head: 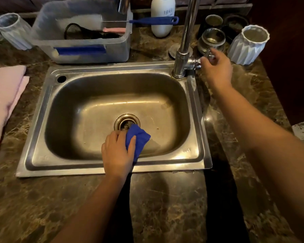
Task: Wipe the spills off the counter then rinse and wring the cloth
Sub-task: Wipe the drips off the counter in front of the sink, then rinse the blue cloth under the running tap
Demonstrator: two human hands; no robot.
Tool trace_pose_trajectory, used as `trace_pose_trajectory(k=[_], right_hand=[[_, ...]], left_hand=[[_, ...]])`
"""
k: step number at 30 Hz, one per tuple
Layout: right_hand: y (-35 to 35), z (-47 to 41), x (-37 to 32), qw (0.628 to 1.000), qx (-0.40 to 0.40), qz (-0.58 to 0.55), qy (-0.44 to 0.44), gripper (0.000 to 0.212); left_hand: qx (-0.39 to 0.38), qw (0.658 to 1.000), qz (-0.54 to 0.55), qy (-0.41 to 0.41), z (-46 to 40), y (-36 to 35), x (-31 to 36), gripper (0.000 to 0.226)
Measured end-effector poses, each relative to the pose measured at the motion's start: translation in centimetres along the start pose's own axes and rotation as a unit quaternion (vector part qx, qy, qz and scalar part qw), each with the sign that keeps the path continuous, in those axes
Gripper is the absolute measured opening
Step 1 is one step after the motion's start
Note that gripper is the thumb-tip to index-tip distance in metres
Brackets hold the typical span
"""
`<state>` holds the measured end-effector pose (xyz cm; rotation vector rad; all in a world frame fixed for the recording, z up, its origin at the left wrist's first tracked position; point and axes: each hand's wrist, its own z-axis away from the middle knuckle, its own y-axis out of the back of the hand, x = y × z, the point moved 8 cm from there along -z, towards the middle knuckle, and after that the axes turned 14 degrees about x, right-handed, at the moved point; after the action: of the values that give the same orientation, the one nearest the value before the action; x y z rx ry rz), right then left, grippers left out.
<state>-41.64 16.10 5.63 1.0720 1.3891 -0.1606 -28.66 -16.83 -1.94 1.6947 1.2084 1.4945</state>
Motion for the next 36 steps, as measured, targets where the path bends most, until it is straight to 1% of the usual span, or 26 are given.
trace_pose_trajectory(k=[2,4,8,10,15,20,22,25,26,27,28,29,31,32,33,34,36], right_hand=[[0.0,-1.0,-0.7,0.998,0.030,0.042,0.046,0.036],[-0.1,-1.7,-1.2,0.993,0.050,0.068,0.078,0.032],[-0.4,-2.1,-1.8,0.977,0.063,0.146,0.145,0.032],[-0.3,-2.3,-1.6,0.975,0.064,0.151,0.150,0.033],[-0.1,-2.8,-0.5,0.987,0.061,0.103,0.103,0.033],[-0.3,-2.8,0.0,0.992,0.057,0.067,0.090,0.033],[-0.4,-2.8,0.7,0.996,0.047,0.046,0.054,0.032],[-0.2,-1.0,1.4,0.998,0.045,-0.023,-0.045,0.039],[-0.4,0.6,1.6,0.997,0.034,-0.027,-0.064,0.041],[-0.9,2.7,1.5,0.998,0.002,-0.016,-0.068,0.038],[-1.8,5.4,1.4,0.997,-0.051,-0.005,-0.063,0.030],[-3.1,8.6,1.4,0.990,-0.121,-0.008,-0.069,0.023],[-5.5,15.6,1.0,0.953,-0.274,-0.028,-0.126,0.022],[-6.5,18.6,0.6,0.929,-0.332,-0.036,-0.156,0.025],[-7.4,20.9,0.3,0.910,-0.371,-0.043,-0.177,0.027],[-8.0,22.6,-0.1,0.898,-0.392,-0.056,-0.192,0.028],[-8.5,24.5,-1.0,0.890,-0.392,-0.095,-0.214,0.030]], left_hand=[[0.011,1.000,0.008,0.001,-0.1,0.1,-0.1,0.030],[0.020,1.000,0.008,-0.001,-0.1,0.1,-0.1,0.033],[0.037,0.999,0.001,-0.018,-0.1,0.3,0.1,0.040],[0.038,0.999,0.003,-0.023,-0.1,0.4,0.2,0.040],[0.031,0.999,0.010,-0.020,-0.1,0.3,0.2,0.041],[0.037,0.999,0.012,-0.029,-0.1,0.3,0.2,0.039],[0.041,0.999,0.009,-0.031,0.0,0.4,0.2,0.039],[0.037,0.999,0.013,-0.027,-0.1,0.3,0.3,0.038],[0.034,0.999,0.017,-0.023,-0.1,0.2,0.2,0.037],[0.033,0.999,0.023,-0.014,-0.2,0.3,0.2,0.035],[0.031,0.999,0.034,0.001,-0.3,0.3,0.0,0.032],[0.028,0.998,0.051,0.022,-0.5,0.3,-0.1,0.030],[0.026,0.993,0.094,0.072,-1.1,0.5,-0.4,0.027],[0.027,0.989,0.113,0.089,-1.6,0.7,-0.3,0.027],[0.030,0.986,0.131,0.096,-2.2,0.9,-0.2,0.027],[0.036,0.984,0.145,0.094,-2.8,1.2,0.1,0.027],[0.026,0.981,0.168,0.091,-3.8,1.7,0.7,0.028]])
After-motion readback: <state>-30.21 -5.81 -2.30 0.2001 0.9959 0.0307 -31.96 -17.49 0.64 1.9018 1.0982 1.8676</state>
